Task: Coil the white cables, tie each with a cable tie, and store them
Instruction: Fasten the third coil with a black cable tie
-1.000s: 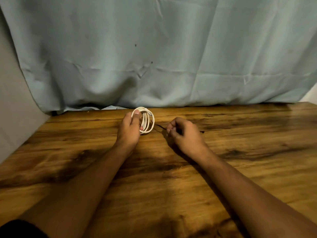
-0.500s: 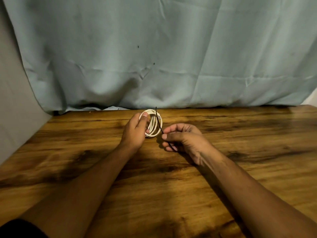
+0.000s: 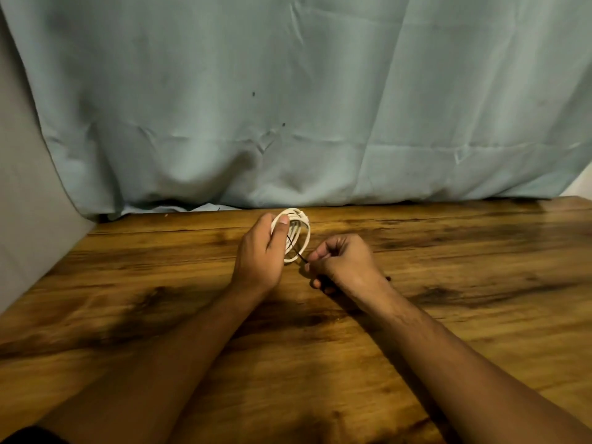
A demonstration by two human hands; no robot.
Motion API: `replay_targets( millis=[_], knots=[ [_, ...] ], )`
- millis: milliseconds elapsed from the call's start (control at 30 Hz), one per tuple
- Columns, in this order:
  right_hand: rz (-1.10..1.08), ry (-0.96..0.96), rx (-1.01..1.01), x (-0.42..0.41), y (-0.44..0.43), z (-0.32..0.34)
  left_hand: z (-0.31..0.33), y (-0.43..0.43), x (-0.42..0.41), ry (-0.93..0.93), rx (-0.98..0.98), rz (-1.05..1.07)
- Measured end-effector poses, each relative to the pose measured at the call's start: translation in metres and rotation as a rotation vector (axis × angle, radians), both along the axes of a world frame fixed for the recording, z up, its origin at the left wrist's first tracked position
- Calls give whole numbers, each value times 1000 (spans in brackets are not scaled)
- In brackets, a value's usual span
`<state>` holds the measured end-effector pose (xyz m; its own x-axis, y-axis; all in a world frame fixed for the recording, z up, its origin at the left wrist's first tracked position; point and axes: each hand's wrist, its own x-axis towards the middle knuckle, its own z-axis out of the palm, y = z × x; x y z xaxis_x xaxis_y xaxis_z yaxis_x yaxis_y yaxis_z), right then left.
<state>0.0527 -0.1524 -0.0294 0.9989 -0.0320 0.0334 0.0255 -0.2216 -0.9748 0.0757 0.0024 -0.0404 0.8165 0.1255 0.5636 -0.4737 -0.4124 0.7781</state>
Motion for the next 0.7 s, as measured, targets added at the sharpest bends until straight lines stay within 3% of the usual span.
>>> replay_targets(
  millis=[67, 167, 400, 700],
  knots=[
    [-11, -24, -4, 0, -1, 0, 2, -2, -3, -16, 30, -2],
    [-11, -78, 146, 0, 1, 1, 2, -3, -6, -23, 74, -23],
    [15, -159, 385, 4, 17, -4, 4, -10, -8, 42, -50, -10],
    [14, -190, 426, 9, 22, -10, 0, -5, 7, 148, -153, 21]
  ],
)
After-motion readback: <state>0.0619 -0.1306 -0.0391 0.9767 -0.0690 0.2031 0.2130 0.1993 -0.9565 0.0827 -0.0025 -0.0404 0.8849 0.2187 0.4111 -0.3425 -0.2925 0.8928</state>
